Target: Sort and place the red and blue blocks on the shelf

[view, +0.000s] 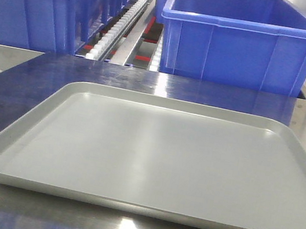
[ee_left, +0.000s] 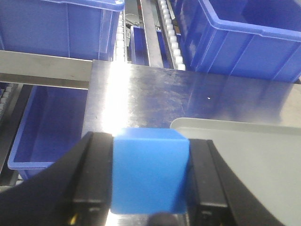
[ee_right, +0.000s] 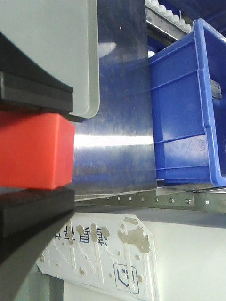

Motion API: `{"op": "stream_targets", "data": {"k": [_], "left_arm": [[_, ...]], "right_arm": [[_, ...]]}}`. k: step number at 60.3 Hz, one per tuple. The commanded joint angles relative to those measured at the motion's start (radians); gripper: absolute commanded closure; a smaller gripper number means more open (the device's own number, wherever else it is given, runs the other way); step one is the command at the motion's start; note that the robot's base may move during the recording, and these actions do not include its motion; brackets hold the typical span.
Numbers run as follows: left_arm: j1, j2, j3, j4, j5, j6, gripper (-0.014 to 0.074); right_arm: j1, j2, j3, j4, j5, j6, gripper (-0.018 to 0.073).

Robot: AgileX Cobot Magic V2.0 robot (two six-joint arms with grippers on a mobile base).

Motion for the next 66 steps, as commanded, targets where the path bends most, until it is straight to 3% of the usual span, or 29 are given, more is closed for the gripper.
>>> {"op": "stream_targets", "data": {"k": [1,66], "left_arm": [[0.001,0.001,-0.029,0.001,-0.093,0.003,0.0475],[0.001,0.001,-0.029,0.001,-0.093,0.003,0.0475]], "right_arm": [[-0.008,0.003,-0.028,-0.012,-0.090,-0.001,0.0508],[-0.008,0.003,-0.028,-0.012,-0.090,-0.001,0.0508]]}}
